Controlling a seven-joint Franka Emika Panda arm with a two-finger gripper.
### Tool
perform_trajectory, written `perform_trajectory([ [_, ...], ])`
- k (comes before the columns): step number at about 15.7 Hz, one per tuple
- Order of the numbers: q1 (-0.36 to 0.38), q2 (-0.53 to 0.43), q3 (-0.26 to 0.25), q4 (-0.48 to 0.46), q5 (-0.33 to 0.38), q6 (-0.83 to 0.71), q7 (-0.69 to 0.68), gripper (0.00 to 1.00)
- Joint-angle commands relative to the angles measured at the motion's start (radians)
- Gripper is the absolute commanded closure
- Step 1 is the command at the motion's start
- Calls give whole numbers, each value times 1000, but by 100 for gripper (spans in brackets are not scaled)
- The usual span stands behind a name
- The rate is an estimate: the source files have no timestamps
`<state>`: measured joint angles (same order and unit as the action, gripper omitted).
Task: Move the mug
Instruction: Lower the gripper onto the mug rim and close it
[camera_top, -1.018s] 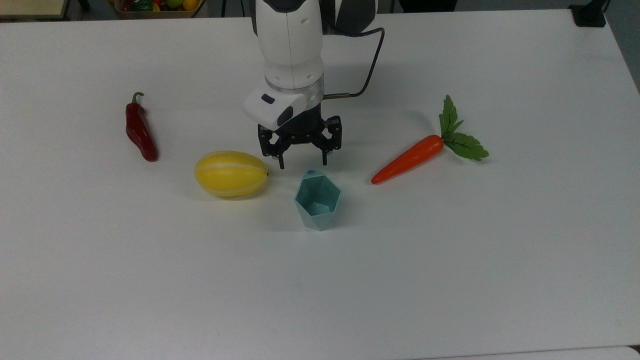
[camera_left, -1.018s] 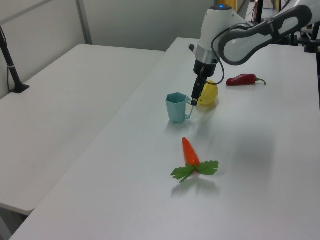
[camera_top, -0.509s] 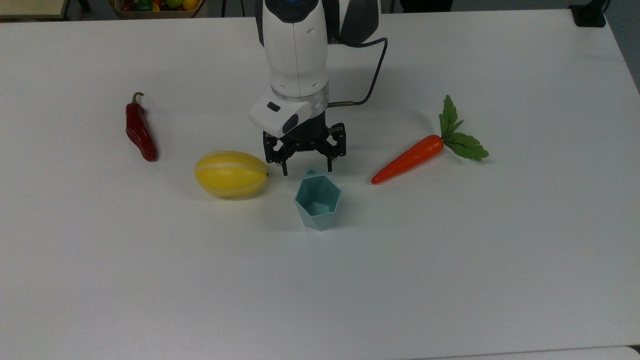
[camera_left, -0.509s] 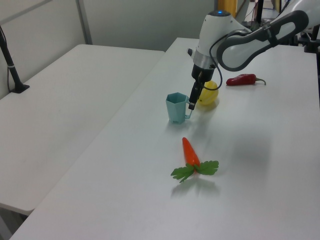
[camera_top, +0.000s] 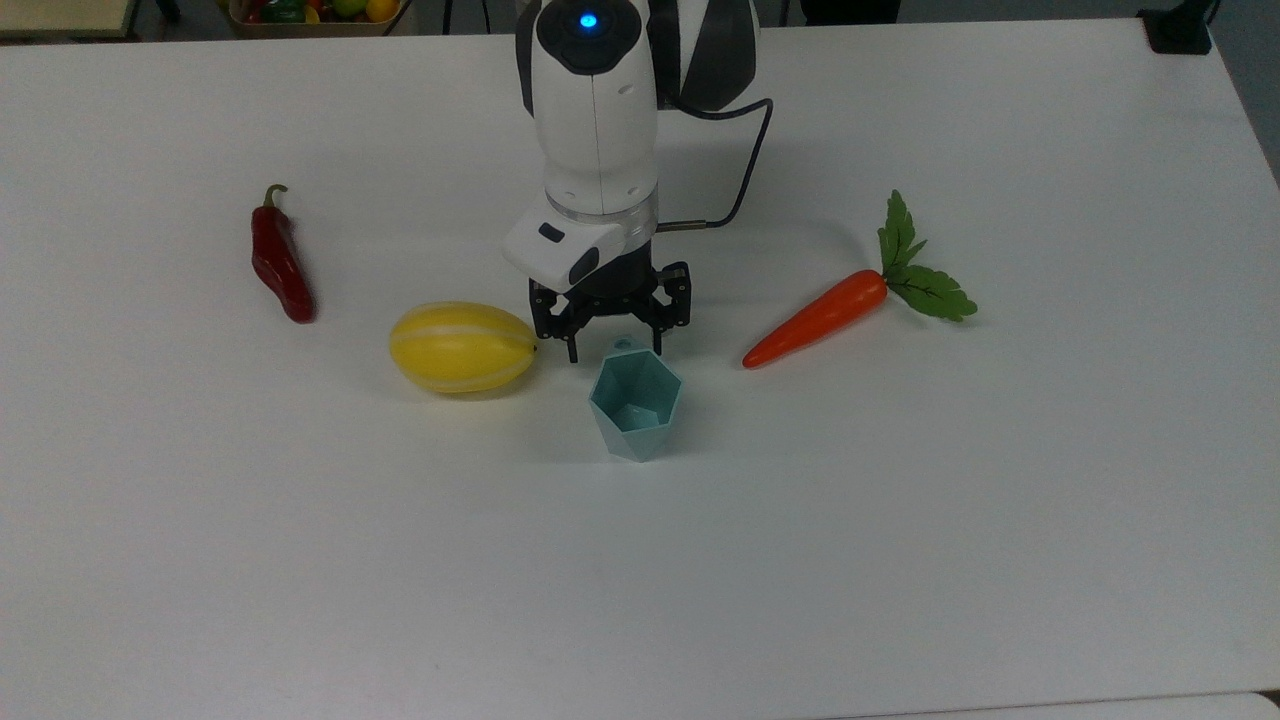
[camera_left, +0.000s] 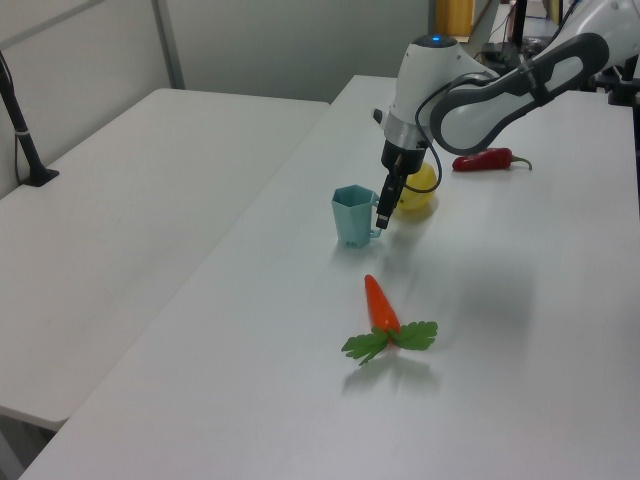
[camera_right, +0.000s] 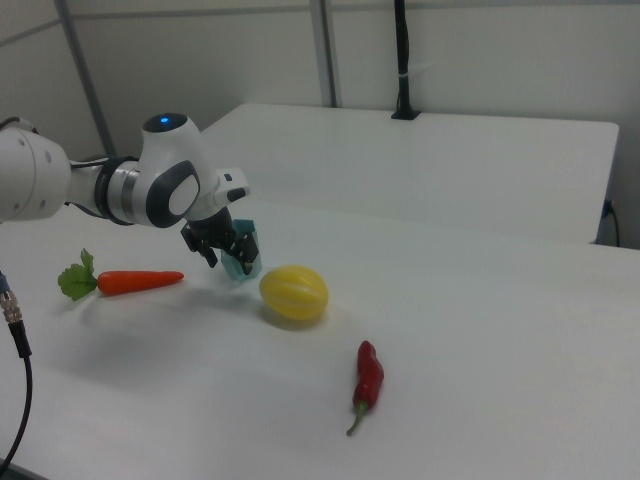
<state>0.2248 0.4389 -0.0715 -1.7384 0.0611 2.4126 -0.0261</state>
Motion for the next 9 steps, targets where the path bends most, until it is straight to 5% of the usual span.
perform_trajectory([
  [1, 4, 1, 2, -4, -24, 37, 31, 41],
  [3, 4, 6, 2, -4, -26, 37, 31, 51],
  [9, 4, 9, 2, -6, -26, 66, 25, 55],
])
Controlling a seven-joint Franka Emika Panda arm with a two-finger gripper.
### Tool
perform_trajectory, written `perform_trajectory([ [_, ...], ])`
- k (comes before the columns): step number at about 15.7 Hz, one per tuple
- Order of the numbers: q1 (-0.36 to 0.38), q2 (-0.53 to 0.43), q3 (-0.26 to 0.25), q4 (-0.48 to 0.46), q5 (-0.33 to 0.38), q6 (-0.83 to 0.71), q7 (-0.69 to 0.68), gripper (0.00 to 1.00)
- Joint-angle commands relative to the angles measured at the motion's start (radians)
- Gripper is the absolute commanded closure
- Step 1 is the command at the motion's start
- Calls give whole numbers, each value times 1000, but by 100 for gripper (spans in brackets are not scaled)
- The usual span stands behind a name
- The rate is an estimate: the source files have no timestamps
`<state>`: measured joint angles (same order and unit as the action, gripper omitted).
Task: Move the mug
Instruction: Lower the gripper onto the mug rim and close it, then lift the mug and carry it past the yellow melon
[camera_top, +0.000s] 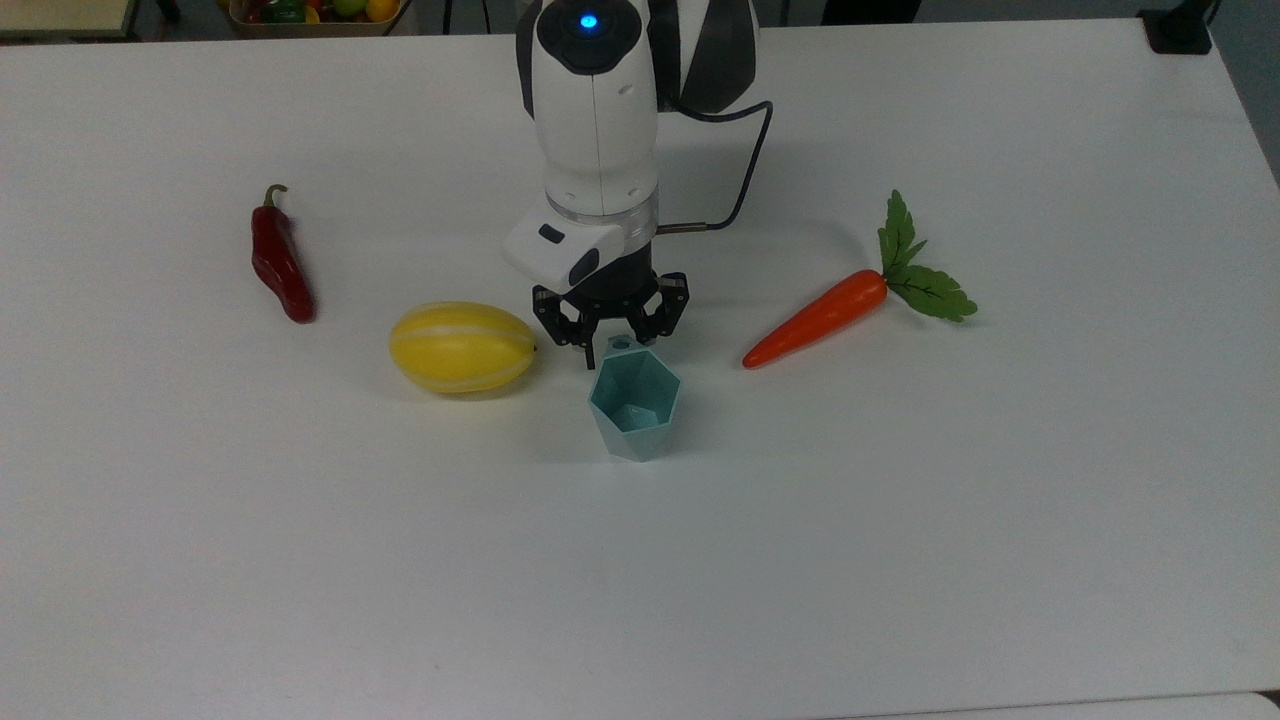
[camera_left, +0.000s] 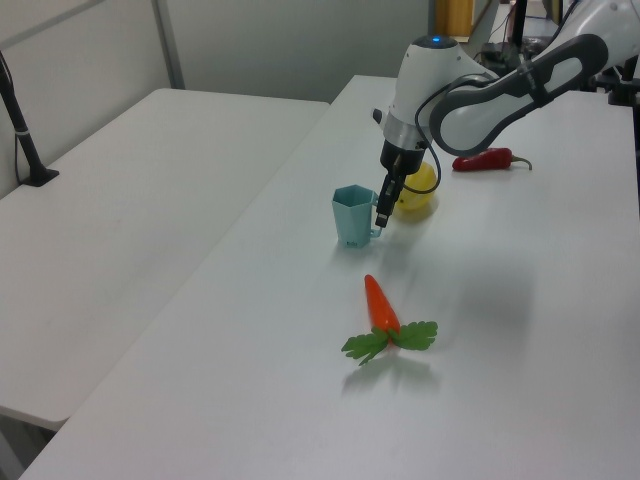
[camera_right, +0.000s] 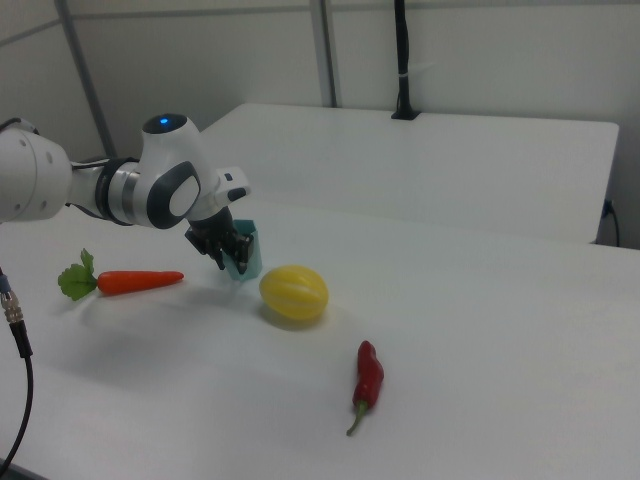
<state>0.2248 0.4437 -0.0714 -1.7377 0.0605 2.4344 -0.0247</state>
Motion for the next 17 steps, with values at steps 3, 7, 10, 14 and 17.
perform_trajectory([
  [3, 4, 4, 2, -6, -25, 46, 22, 59],
  [7, 2, 4, 4, -6, -25, 46, 19, 88],
  [10, 2, 4, 4, -6, -22, 46, 20, 100],
  [14, -1, -3, 4, -6, -19, 43, 29, 100],
  [17, -2, -32, 2, -10, -15, 28, 32, 100],
])
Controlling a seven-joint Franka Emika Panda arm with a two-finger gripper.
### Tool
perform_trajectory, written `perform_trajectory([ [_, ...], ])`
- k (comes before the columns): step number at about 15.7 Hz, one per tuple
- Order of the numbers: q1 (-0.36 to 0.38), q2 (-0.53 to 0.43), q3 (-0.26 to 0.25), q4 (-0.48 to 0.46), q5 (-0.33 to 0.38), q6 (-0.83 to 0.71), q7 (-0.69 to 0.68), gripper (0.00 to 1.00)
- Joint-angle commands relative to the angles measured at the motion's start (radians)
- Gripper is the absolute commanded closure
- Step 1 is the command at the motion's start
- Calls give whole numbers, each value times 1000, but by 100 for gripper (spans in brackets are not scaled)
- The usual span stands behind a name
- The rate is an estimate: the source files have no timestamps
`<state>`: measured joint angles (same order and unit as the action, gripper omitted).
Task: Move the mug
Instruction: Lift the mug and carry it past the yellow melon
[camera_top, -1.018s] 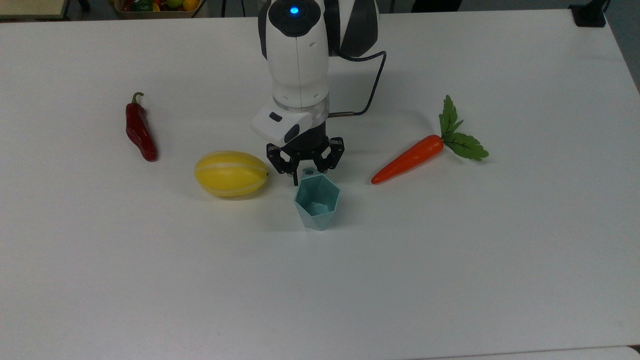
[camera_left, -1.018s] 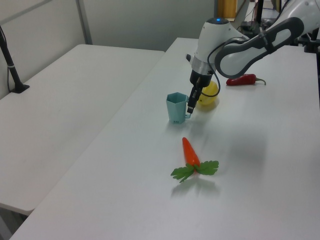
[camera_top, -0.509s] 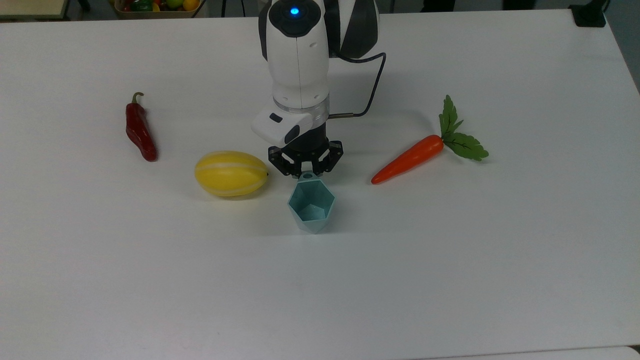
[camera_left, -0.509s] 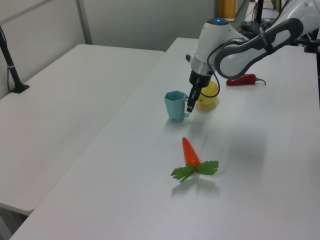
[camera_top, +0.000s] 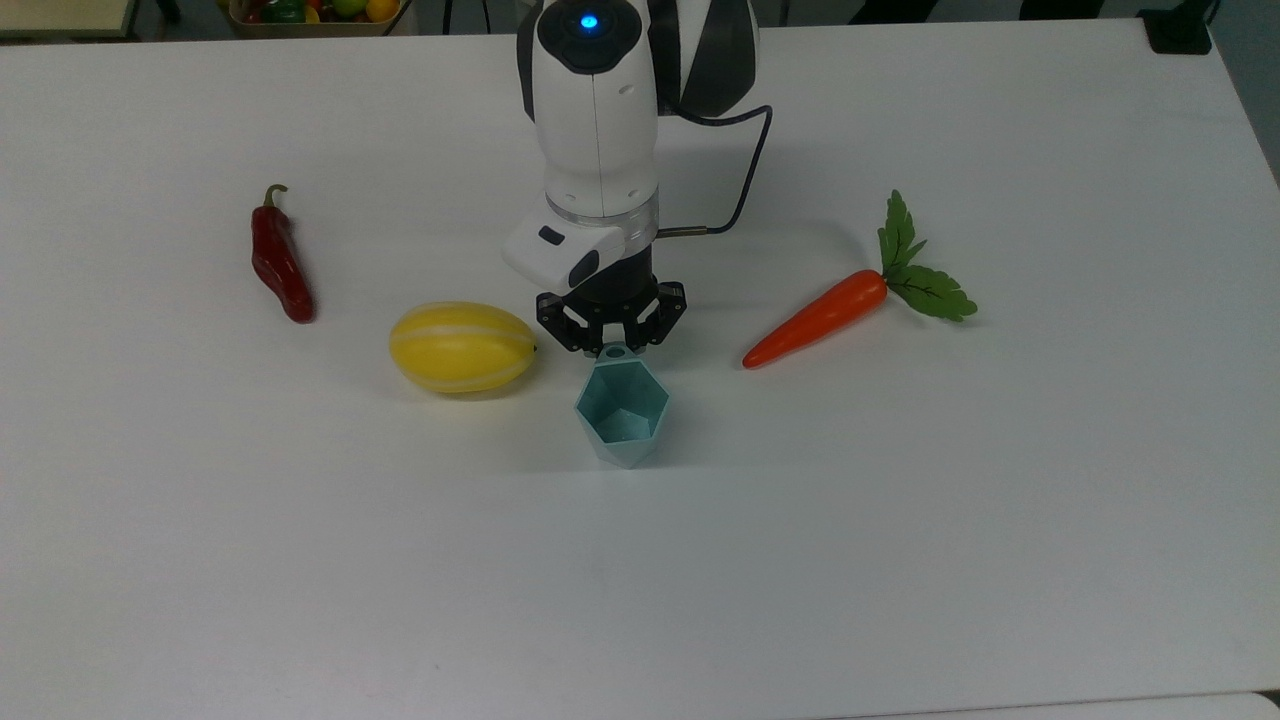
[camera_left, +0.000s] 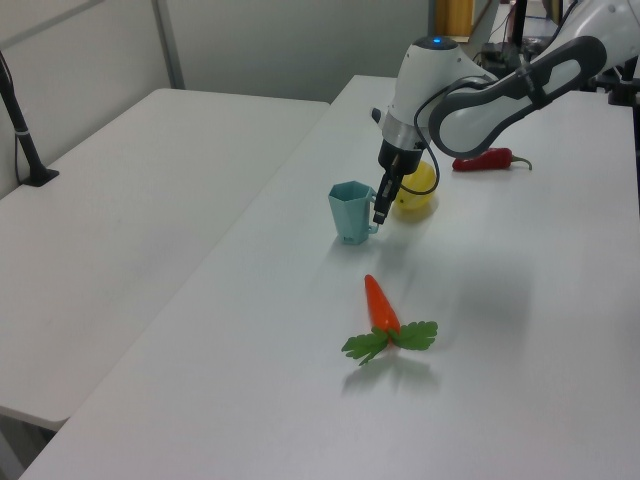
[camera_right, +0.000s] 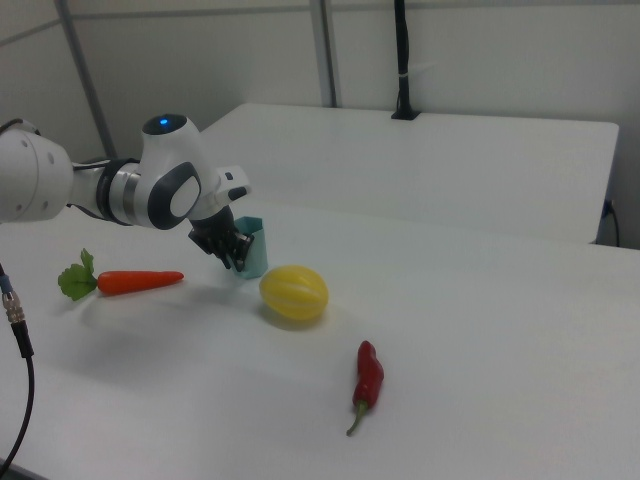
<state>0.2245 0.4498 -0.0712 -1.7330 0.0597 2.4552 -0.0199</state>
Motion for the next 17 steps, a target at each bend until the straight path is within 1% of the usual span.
perform_trajectory([
  [1, -4, -54, 4, -17, -11, 1, 29, 100],
  [4, -14, -97, 4, -16, -8, -65, 29, 100],
  [8, -34, -184, 4, -17, -6, -177, 28, 100],
  [12, -73, -298, 2, -23, -3, -310, 26, 100],
  [17, -99, -448, 2, -85, -3, -458, 12, 100],
])
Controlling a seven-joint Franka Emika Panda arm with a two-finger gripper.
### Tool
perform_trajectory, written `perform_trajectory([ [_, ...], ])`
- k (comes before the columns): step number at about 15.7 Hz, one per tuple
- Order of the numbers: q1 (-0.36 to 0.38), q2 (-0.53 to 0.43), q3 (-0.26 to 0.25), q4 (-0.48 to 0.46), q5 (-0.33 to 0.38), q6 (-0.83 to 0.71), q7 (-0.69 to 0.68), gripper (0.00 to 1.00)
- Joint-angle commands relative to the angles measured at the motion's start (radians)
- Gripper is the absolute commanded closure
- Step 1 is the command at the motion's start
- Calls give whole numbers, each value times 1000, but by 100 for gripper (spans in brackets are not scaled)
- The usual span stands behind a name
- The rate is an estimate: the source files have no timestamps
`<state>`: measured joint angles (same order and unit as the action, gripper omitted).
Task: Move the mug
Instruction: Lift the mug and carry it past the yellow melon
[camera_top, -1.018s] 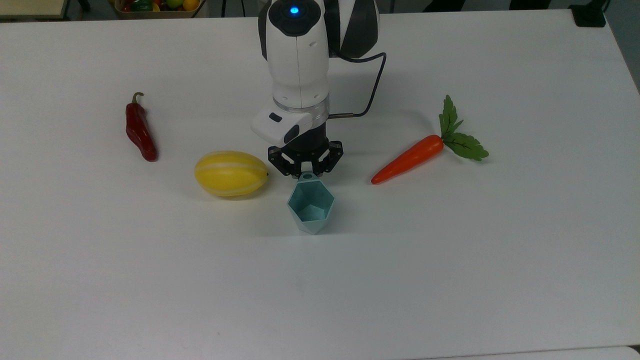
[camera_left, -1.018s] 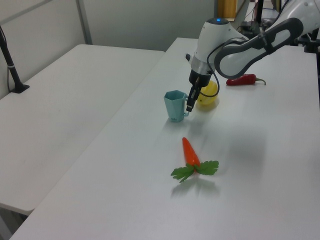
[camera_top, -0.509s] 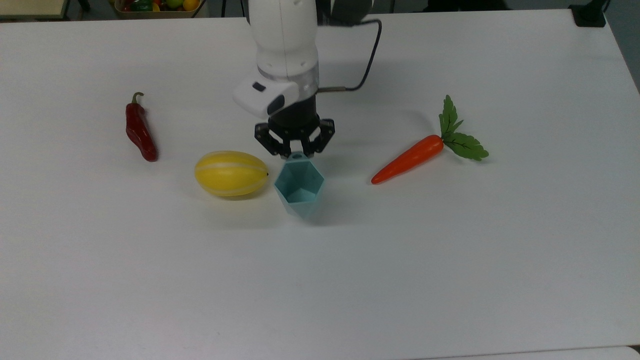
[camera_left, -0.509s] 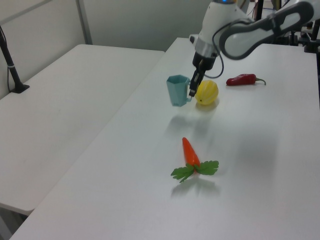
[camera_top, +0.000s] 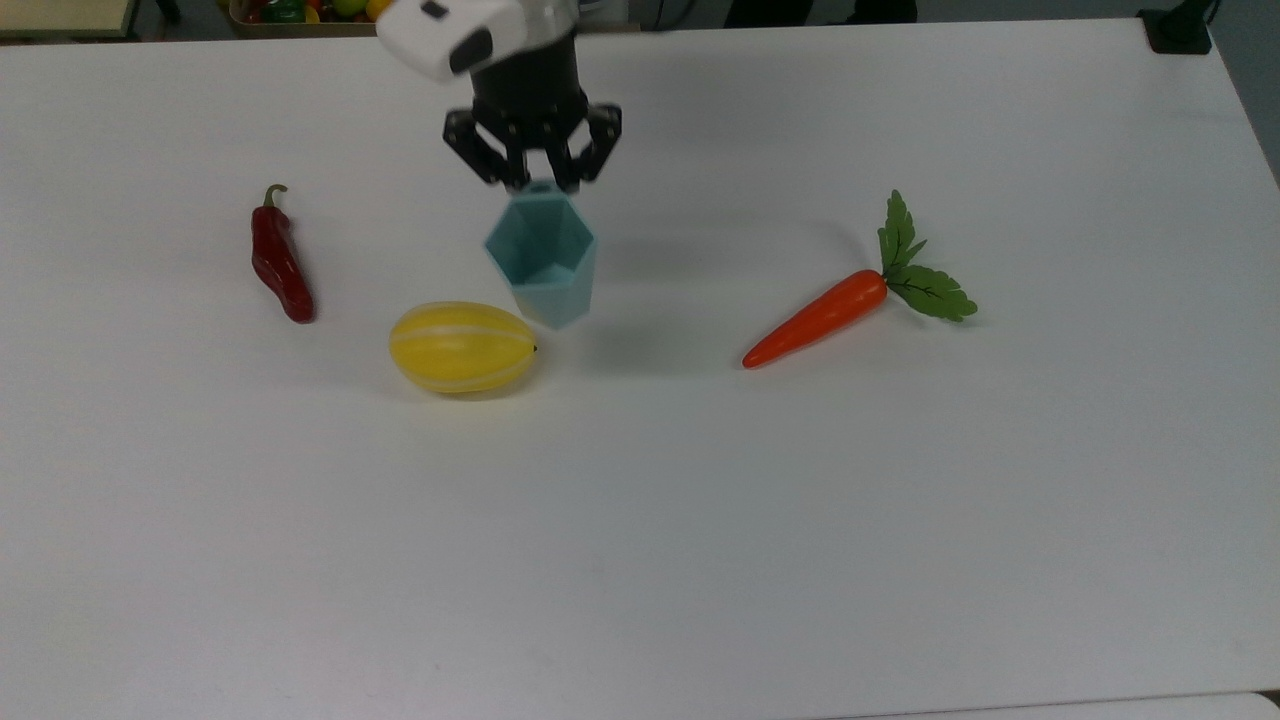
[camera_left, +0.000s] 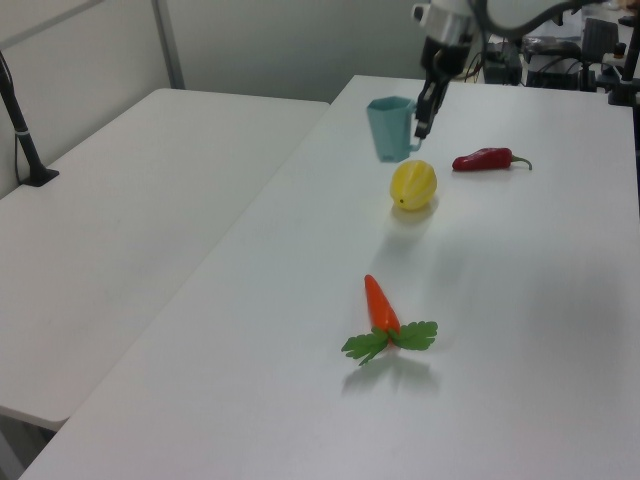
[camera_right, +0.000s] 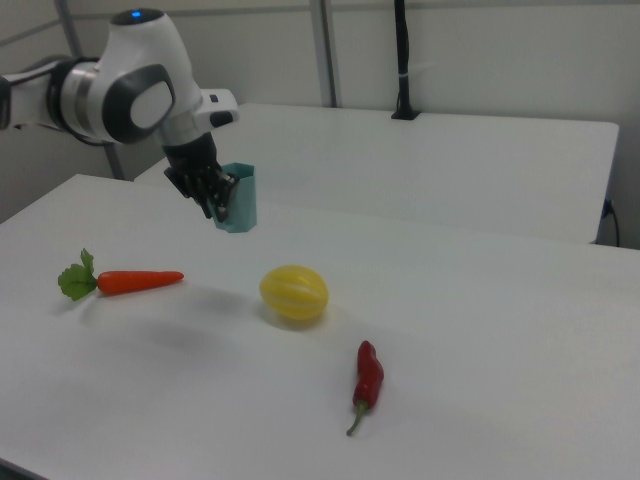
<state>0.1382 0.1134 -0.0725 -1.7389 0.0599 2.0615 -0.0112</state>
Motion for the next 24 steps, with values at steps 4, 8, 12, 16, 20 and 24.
perform_trajectory([
  [4, -37, -167, 3, -97, -5, -153, -30, 100],
  [8, -60, -263, 3, -211, -5, -239, -177, 100],
  [12, -68, -294, 2, -310, -15, -250, -220, 100],
  [16, -68, -294, 2, -399, -31, -239, -253, 100],
  [20, -68, -302, 2, -530, -32, -92, -253, 100],
  [24, -80, -301, 2, -620, -32, 82, -231, 100],
])
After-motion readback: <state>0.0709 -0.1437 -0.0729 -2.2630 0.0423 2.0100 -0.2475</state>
